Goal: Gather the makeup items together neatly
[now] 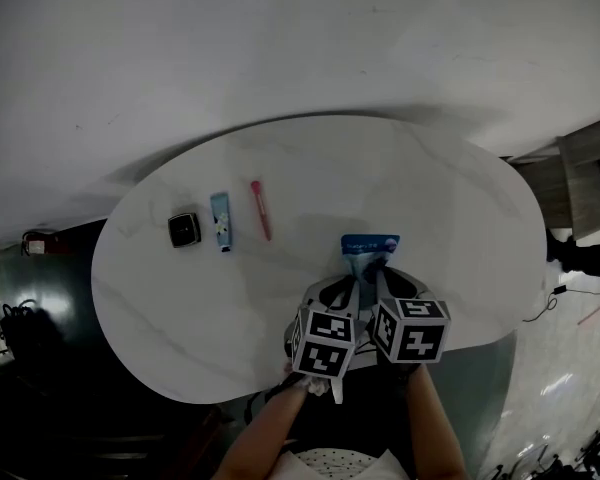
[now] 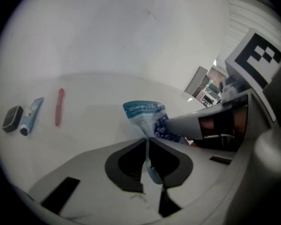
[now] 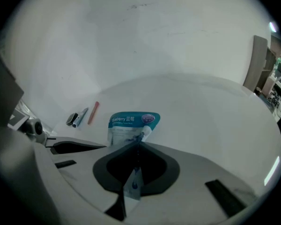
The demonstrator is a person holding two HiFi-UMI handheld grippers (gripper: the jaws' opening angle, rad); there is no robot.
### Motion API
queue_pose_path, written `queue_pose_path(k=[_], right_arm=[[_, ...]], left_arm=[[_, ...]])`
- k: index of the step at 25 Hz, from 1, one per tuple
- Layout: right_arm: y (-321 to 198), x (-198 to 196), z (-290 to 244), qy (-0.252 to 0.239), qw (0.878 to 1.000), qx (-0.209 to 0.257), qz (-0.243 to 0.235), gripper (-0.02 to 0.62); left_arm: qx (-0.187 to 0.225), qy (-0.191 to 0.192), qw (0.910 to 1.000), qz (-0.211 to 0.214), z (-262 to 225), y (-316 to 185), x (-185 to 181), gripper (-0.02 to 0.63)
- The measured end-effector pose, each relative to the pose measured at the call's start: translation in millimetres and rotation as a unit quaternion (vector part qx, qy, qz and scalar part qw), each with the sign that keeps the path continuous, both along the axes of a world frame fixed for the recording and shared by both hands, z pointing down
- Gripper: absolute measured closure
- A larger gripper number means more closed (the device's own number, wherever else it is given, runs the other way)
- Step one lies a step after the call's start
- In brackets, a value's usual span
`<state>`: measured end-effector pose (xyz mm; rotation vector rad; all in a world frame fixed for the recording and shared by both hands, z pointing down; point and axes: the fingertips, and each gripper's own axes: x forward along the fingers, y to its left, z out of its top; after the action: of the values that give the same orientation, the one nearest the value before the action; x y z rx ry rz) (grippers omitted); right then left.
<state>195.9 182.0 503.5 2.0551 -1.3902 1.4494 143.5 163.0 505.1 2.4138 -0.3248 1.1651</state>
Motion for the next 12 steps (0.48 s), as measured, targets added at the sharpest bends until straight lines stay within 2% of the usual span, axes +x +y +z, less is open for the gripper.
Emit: queue_pose_path(k=[5,12], right_arm=[[-29,4,-12,-0.009,1.000,0.011,-0.010,0.565],[-75,9,-30,0.002,0.999,0.026,-0.039,0.566]], left_arm=[[-0.005,0.015,0.9989,-0.044,-16,-33,1,0.561],[0.016,0.029,0.9960,-0.083,-32,-73,4,0.560]])
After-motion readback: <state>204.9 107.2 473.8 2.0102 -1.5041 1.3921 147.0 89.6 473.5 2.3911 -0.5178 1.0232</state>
